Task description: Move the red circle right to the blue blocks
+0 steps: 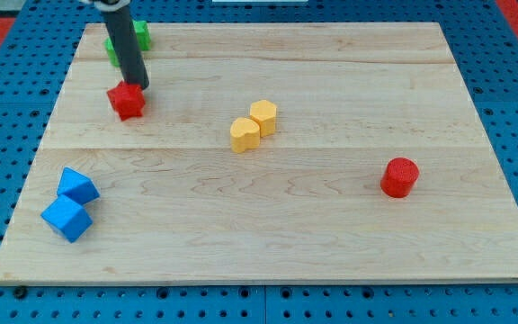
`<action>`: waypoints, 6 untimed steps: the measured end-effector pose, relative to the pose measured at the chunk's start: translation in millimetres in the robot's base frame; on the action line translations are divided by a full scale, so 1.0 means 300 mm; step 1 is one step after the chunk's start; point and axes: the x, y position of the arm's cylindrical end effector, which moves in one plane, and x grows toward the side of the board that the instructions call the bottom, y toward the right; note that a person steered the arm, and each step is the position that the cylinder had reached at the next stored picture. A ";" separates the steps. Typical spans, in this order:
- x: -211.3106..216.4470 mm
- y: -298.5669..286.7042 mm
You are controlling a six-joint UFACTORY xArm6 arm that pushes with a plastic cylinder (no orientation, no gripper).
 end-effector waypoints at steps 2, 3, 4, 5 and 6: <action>0.062 0.084; 0.093 -0.143; 0.070 0.096; -0.035 0.422; -0.074 0.855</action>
